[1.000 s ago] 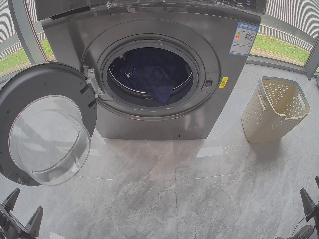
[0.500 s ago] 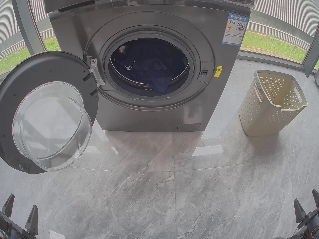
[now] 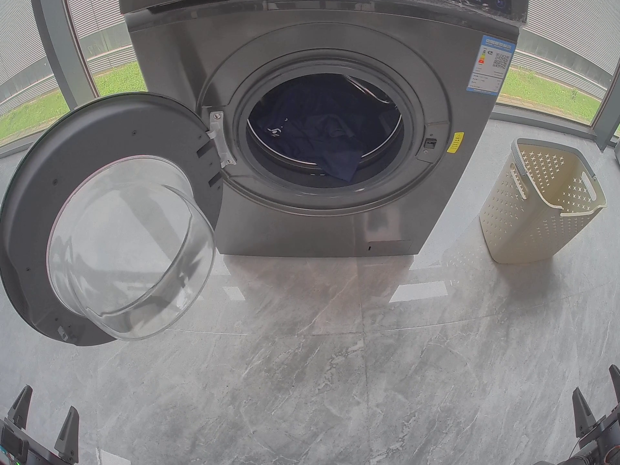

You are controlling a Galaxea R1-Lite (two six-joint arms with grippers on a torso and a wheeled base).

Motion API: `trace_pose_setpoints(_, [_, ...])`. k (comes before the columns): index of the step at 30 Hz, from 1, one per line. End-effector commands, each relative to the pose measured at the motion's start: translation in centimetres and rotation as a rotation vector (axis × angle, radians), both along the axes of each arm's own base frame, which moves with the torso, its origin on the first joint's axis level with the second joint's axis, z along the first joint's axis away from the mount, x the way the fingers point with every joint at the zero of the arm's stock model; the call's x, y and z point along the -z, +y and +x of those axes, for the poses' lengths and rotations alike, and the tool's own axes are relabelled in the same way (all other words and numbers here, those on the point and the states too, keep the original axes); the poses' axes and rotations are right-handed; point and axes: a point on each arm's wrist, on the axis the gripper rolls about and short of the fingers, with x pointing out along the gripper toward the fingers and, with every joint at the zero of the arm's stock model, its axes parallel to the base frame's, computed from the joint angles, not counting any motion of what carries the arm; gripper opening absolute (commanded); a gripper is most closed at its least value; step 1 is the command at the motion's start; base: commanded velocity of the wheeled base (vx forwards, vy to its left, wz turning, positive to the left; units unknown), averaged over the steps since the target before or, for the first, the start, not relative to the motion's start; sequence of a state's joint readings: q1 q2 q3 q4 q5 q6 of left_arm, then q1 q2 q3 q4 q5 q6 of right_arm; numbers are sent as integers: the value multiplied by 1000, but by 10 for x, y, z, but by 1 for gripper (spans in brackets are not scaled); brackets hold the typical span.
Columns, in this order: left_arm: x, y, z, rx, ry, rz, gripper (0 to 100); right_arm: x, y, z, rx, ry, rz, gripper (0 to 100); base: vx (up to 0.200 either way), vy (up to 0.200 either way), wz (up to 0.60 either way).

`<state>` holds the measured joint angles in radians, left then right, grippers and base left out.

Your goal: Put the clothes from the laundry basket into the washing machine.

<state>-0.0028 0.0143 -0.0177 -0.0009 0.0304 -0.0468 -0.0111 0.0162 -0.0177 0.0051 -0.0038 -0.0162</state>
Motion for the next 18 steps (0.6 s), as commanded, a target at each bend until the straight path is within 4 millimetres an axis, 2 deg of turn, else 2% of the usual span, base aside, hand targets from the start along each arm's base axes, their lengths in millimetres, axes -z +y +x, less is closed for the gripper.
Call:
trace_pose_setpoints(1, [5,0,0,2,3,-2,100,5,0,0,-3,2,5,100,0,200,0])
trace_pose_setpoints(15, [5,0,0,2,3,-2,100,5,0,0,-1,3,1,100,0,200,0])
trace_pose_setpoints(18, [5,0,0,2,1,-4,100,5,0,0,-1,3,1,100,0,0,0])
